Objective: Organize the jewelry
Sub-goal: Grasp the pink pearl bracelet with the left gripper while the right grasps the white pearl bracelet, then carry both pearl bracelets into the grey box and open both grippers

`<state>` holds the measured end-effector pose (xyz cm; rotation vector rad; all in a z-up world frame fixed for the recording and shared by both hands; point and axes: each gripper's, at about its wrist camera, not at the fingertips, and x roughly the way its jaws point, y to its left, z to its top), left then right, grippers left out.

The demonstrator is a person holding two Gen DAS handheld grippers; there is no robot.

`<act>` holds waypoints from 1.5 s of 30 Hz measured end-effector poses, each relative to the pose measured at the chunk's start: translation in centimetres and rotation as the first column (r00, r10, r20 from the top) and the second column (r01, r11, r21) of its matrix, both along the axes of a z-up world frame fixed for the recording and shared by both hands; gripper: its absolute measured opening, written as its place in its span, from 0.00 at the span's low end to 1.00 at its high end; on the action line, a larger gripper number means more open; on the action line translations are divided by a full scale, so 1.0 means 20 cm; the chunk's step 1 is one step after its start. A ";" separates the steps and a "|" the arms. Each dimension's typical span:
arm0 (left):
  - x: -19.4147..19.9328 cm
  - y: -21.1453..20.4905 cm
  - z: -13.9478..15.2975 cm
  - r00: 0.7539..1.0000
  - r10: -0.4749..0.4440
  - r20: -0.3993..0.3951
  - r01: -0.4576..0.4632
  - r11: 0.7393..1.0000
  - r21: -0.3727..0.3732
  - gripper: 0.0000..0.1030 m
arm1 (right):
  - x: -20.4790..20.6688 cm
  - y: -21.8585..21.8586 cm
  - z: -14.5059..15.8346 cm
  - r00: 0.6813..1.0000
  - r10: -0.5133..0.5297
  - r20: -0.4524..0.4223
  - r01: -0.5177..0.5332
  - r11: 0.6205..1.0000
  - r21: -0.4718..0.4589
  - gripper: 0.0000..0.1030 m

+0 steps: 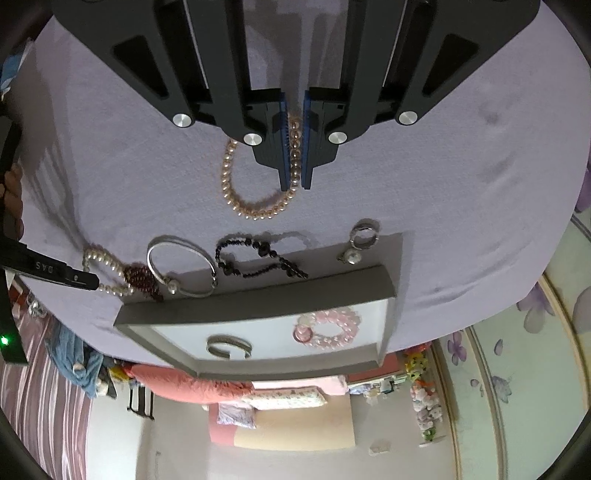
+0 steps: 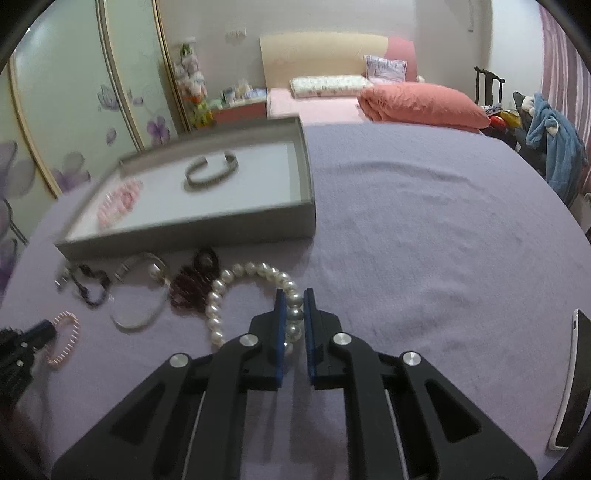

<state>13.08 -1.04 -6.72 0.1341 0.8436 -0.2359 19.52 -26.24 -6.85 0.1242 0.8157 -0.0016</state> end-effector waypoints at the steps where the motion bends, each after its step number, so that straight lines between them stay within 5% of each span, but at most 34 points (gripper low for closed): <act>1: -0.01 0.01 0.01 1.000 0.006 0.005 -0.006 1.000 -0.009 0.06 | -0.01 0.00 0.02 1.000 0.001 0.016 -0.001 1.000 0.010 0.10; 11: -0.07 0.06 0.14 0.993 0.051 0.103 -0.038 0.991 -0.125 0.06 | -0.14 0.07 0.19 0.984 0.035 0.175 -0.059 0.990 0.132 0.10; 24: -0.17 -0.02 0.26 0.938 0.135 0.319 -0.116 0.990 -0.078 0.06 | -0.26 0.20 0.31 0.953 0.042 0.301 -0.086 0.987 0.134 0.10; 33: -0.26 -0.08 0.38 0.863 0.161 0.478 -0.147 0.987 -0.067 0.06 | -0.43 0.34 0.46 0.884 0.075 0.462 -0.105 0.994 0.038 0.10; 45: -0.26 -0.06 0.46 0.808 0.229 0.543 -0.185 0.973 -0.135 0.06 | -0.60 0.45 0.59 0.766 0.053 0.640 -0.012 0.998 -0.067 0.10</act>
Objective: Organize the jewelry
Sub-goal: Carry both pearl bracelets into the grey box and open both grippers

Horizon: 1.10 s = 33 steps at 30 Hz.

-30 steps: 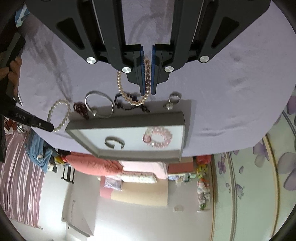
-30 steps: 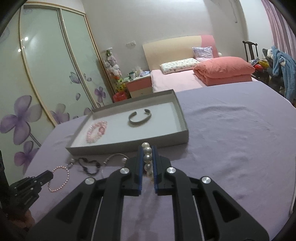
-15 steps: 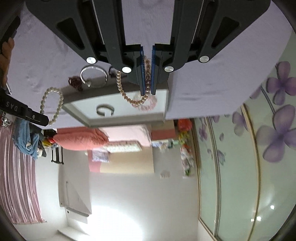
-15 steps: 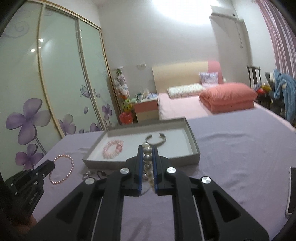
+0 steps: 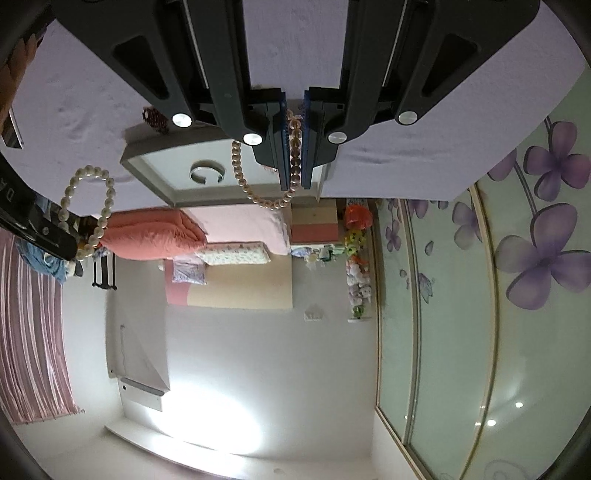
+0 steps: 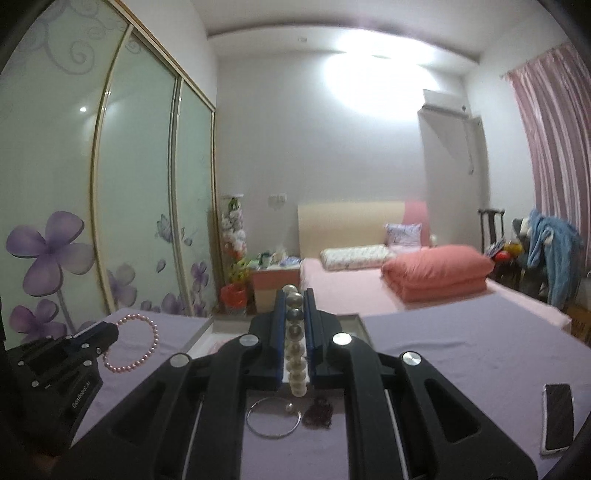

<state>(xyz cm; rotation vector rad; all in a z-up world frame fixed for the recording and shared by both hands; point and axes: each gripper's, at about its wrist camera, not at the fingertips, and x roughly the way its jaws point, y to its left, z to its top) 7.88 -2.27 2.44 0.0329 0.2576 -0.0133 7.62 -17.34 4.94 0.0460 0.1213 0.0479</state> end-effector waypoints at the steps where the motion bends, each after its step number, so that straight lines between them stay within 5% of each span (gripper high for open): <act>1: 0.00 0.00 0.00 1.000 0.003 0.006 -0.003 1.000 0.000 0.06 | -0.01 0.01 0.00 1.000 -0.007 0.013 0.007 1.000 -0.007 0.10; 18: 0.02 -0.01 0.04 0.999 0.007 0.039 -0.008 1.000 0.012 0.06 | 0.01 0.03 0.03 0.997 -0.039 0.063 0.041 0.998 -0.040 0.10; 33: 0.39 -0.05 0.01 0.999 -0.038 -0.025 0.037 0.999 -0.024 0.06 | 0.45 -0.04 0.01 0.998 -0.062 -0.005 0.062 0.998 0.005 0.10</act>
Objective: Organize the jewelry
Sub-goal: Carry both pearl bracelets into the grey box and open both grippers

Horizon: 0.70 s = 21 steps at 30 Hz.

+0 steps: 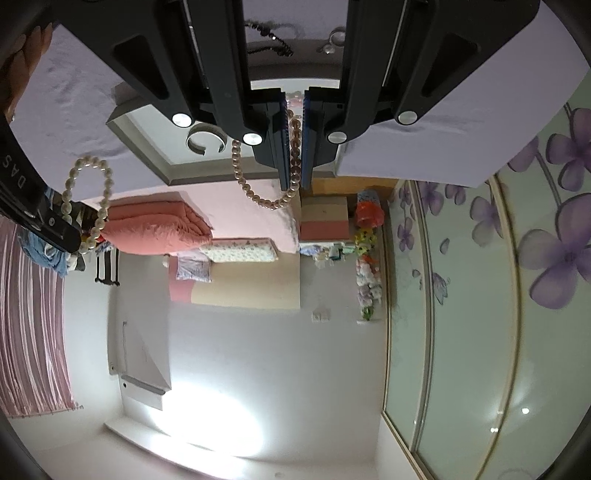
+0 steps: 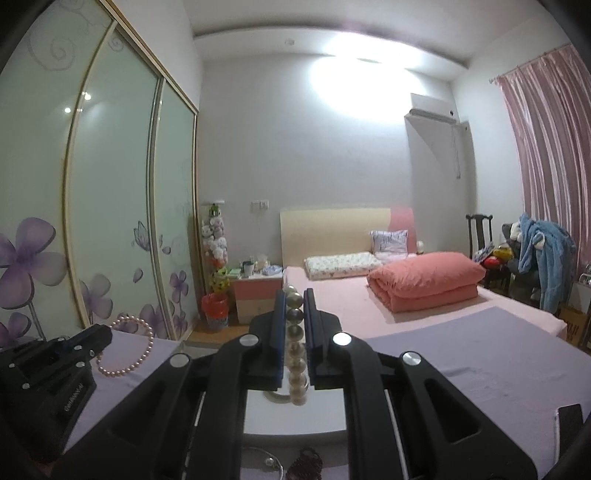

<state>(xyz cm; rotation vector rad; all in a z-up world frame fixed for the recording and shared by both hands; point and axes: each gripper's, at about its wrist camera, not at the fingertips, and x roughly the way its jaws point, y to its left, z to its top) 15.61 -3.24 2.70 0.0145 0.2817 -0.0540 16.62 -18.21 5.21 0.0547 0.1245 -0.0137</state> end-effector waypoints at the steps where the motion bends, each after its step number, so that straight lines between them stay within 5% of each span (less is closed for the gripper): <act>1: 0.03 0.00 -0.01 1.000 -0.003 -0.013 0.003 1.000 -0.002 0.06 | 0.03 0.00 -0.01 1.000 0.002 -0.010 -0.002 1.000 0.001 0.10; 18: 0.48 -0.05 -0.23 0.966 -0.063 -0.250 0.061 0.998 -0.016 0.06 | 0.62 0.01 -0.27 0.953 0.087 -0.291 -0.067 0.995 0.080 0.10; 21: 0.53 -0.07 -0.25 0.957 -0.064 -0.283 0.060 0.998 -0.022 0.07 | 0.69 -0.01 -0.31 0.932 0.105 -0.346 -0.070 0.991 0.111 0.24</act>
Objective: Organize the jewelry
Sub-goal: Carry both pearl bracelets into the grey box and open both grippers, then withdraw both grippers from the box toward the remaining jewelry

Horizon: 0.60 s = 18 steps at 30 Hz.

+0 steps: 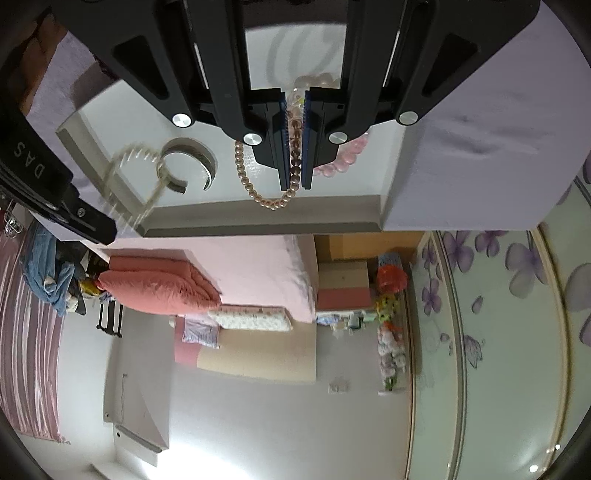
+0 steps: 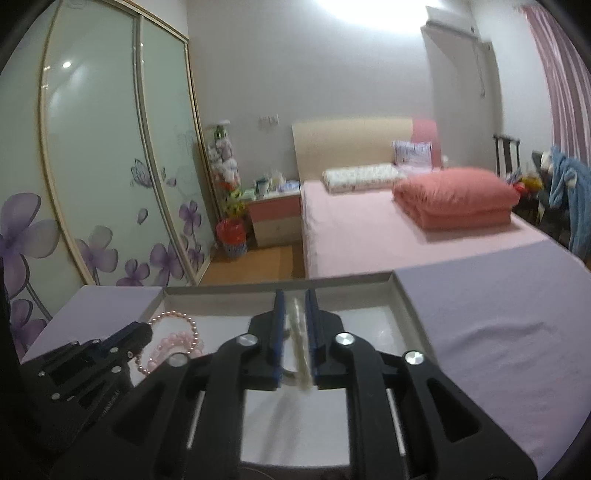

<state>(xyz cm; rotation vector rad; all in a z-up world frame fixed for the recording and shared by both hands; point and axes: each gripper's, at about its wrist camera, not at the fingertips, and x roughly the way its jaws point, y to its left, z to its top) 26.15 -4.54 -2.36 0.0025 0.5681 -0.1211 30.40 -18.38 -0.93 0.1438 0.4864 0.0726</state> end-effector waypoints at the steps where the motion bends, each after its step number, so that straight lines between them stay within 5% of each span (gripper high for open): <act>1: 0.01 0.00 0.00 1.000 0.003 -0.012 -0.003 1.000 -0.009 0.08 | 0.01 -0.01 0.00 1.000 -0.004 -0.003 0.004 1.000 0.008 0.37; 11: -0.02 0.21 0.08 0.997 0.077 -0.008 -0.077 0.994 -0.083 0.08 | -0.10 -0.12 0.01 0.999 -0.047 0.019 0.046 0.999 0.017 0.39; 15: -0.10 0.29 0.12 0.993 0.120 0.015 -0.118 0.990 -0.071 0.27 | -0.17 -0.13 0.03 0.998 -0.049 0.025 0.048 0.999 0.004 0.39; 18: -0.16 0.35 0.12 0.990 0.141 0.022 -0.140 0.988 -0.060 0.29 | -0.21 -0.16 0.03 0.998 -0.053 0.025 0.053 0.999 -0.001 0.39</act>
